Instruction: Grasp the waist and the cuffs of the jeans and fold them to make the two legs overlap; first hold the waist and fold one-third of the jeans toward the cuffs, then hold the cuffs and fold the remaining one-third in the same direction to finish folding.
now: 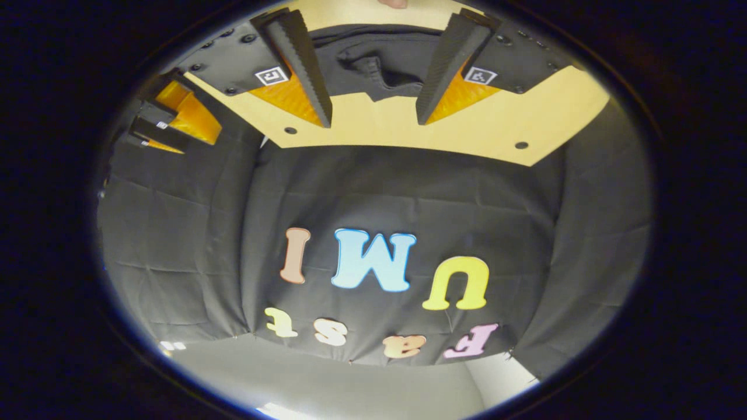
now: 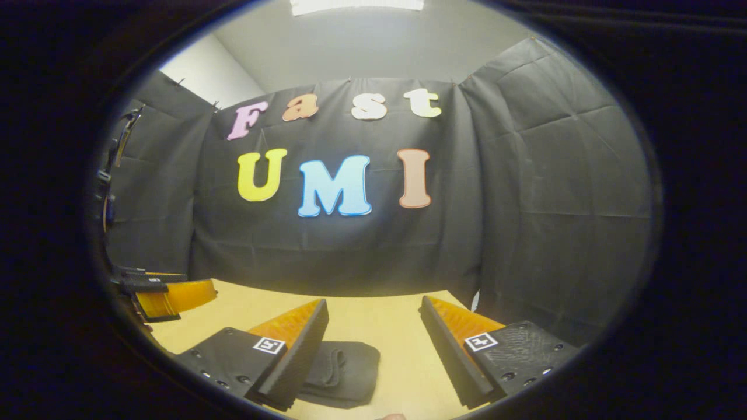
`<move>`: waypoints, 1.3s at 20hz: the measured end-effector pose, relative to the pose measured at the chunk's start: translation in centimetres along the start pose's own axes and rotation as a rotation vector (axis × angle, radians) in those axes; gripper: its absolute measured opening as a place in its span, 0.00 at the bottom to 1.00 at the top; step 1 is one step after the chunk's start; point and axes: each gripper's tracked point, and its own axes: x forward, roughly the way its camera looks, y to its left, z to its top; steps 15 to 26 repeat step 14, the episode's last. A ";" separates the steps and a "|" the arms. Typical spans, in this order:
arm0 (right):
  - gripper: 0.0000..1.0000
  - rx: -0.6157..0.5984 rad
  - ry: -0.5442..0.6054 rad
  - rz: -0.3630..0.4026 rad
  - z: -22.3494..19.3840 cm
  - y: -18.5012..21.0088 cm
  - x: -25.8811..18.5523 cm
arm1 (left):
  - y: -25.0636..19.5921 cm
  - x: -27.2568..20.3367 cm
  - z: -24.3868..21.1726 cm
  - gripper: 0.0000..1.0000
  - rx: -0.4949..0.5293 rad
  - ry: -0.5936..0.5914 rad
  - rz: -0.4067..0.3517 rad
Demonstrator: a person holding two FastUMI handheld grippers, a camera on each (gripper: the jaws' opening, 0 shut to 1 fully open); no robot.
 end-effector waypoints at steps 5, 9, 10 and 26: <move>0.95 0.011 -0.023 -0.024 0.6 -0.1 -1.3 | 0.4 -1.0 1.0 0.93 0.045 -0.087 0.029; 0.95 -0.006 -0.053 -0.024 1.2 0.2 -2.0 | 1.1 -2.1 1.3 0.93 0.046 -0.098 0.043; 0.95 -0.007 -0.057 -0.023 1.4 0.3 -2.2 | 1.3 -2.2 1.3 0.95 0.053 -0.099 0.048; 0.95 -0.004 -0.059 -0.008 1.2 0.9 -2.6 | 1.9 -3.2 1.6 0.90 0.047 -0.120 0.057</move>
